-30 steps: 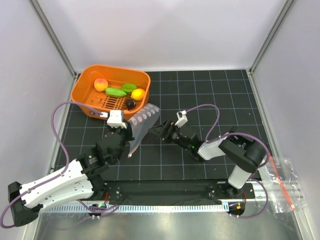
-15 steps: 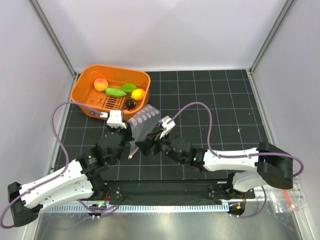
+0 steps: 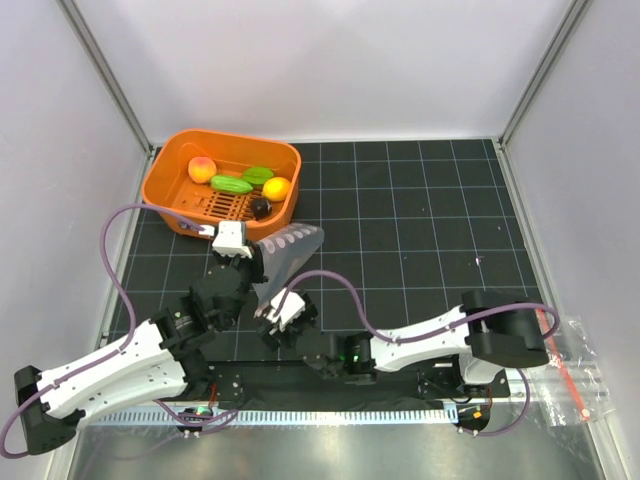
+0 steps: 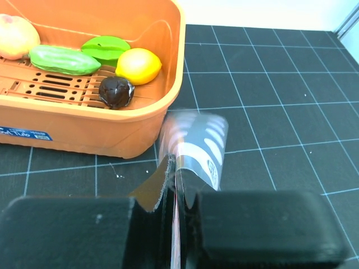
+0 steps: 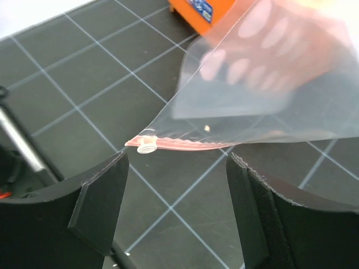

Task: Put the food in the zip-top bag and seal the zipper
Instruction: Pick up the zipper food storage bag at the center of the board.

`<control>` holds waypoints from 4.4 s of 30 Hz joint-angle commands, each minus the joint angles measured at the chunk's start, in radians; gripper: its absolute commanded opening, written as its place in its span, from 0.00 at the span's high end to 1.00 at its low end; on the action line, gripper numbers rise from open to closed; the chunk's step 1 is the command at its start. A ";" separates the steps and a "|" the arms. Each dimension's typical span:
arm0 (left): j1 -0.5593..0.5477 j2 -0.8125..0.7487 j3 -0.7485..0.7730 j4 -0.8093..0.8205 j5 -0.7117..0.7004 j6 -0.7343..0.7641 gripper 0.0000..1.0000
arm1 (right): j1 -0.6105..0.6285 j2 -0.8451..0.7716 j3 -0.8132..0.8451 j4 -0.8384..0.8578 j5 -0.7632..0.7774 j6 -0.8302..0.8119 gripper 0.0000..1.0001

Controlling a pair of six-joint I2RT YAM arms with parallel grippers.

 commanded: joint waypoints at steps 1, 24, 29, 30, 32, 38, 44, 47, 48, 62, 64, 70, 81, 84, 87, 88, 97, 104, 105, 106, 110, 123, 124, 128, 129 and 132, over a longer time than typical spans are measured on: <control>0.005 -0.022 0.029 0.011 -0.004 -0.023 0.93 | 0.050 0.032 0.033 0.192 0.193 -0.123 0.23; 0.003 -0.032 0.024 0.006 0.030 -0.040 0.95 | 0.067 0.187 0.088 0.533 0.446 -0.327 0.24; 0.003 -0.035 0.024 0.006 0.024 -0.039 0.99 | 0.012 0.181 0.116 0.346 0.449 -0.202 0.27; 0.003 -0.032 0.024 0.006 0.021 -0.037 1.00 | 0.000 0.175 0.114 0.325 0.448 -0.160 0.27; 0.003 -0.033 0.023 0.005 0.018 -0.037 1.00 | -0.009 0.150 0.094 0.303 0.446 -0.145 0.28; 0.003 -0.016 0.029 0.005 0.024 -0.040 1.00 | -0.006 0.058 0.019 0.320 0.313 -0.103 0.21; 0.005 -0.001 0.035 0.006 0.047 -0.042 1.00 | 0.027 0.006 -0.018 0.403 0.276 -0.168 0.20; 0.003 0.004 0.035 0.008 0.056 -0.046 1.00 | 0.031 0.014 -0.009 0.417 0.250 -0.177 0.20; 0.003 0.008 0.036 0.008 0.061 -0.048 0.99 | 0.035 0.018 -0.007 0.418 0.241 -0.178 0.20; 0.003 -0.042 0.027 0.006 0.162 -0.105 1.00 | 0.005 0.155 0.079 0.542 0.340 -0.287 0.20; 0.005 -0.044 0.027 0.006 0.162 -0.105 1.00 | -0.008 0.176 0.096 0.509 0.349 -0.274 0.22; 0.003 -0.055 0.027 -0.006 0.115 -0.095 0.99 | -0.032 0.150 0.047 0.538 0.434 -0.269 0.30; 0.003 -0.073 0.033 -0.029 0.001 -0.055 1.00 | -0.049 0.057 -0.008 0.211 0.395 -0.159 0.34; 0.005 -0.075 0.035 -0.032 -0.023 -0.045 1.00 | -0.052 0.038 -0.004 0.128 0.391 -0.140 0.33; 0.005 -0.065 0.038 -0.035 -0.031 -0.039 1.00 | -0.058 0.027 -0.001 0.081 0.363 -0.143 0.33; 0.003 -0.065 0.039 -0.037 -0.033 -0.040 1.00 | -0.063 0.026 0.002 0.075 0.360 -0.155 0.34; 0.003 -0.041 0.058 -0.055 -0.054 -0.031 1.00 | -0.072 -0.104 -0.044 0.001 0.282 -0.179 0.99; 0.003 0.057 0.110 -0.061 0.028 0.003 0.95 | -0.075 -0.230 0.128 -0.449 0.116 0.011 0.99; 0.003 0.074 0.116 -0.061 0.045 0.006 0.86 | -0.080 -0.250 0.151 -0.509 0.093 0.082 0.99; 0.002 0.106 0.121 -0.061 0.064 0.009 0.80 | -0.098 -0.264 0.174 -0.560 0.049 0.122 0.99; 0.002 0.163 0.142 -0.051 0.111 0.033 0.49 | -0.238 -0.357 0.211 -0.804 -0.189 0.291 0.99; -0.023 0.073 0.095 0.060 0.418 0.118 0.18 | -0.591 -0.569 0.189 -0.907 -0.605 0.556 0.99; -0.029 0.065 0.087 0.072 0.430 0.122 0.18 | -0.604 -0.530 0.256 -0.989 -0.605 0.567 0.99; -0.033 0.057 0.076 0.083 0.467 0.141 0.19 | -0.615 -0.418 0.431 -1.171 -0.606 0.550 0.99; -0.033 0.088 0.079 0.107 0.467 0.150 0.20 | -0.617 -0.399 0.462 -1.195 -0.641 0.550 0.99; -0.033 0.181 0.108 0.106 0.417 0.165 0.22 | -0.615 -0.356 0.556 -1.266 -0.716 0.572 0.99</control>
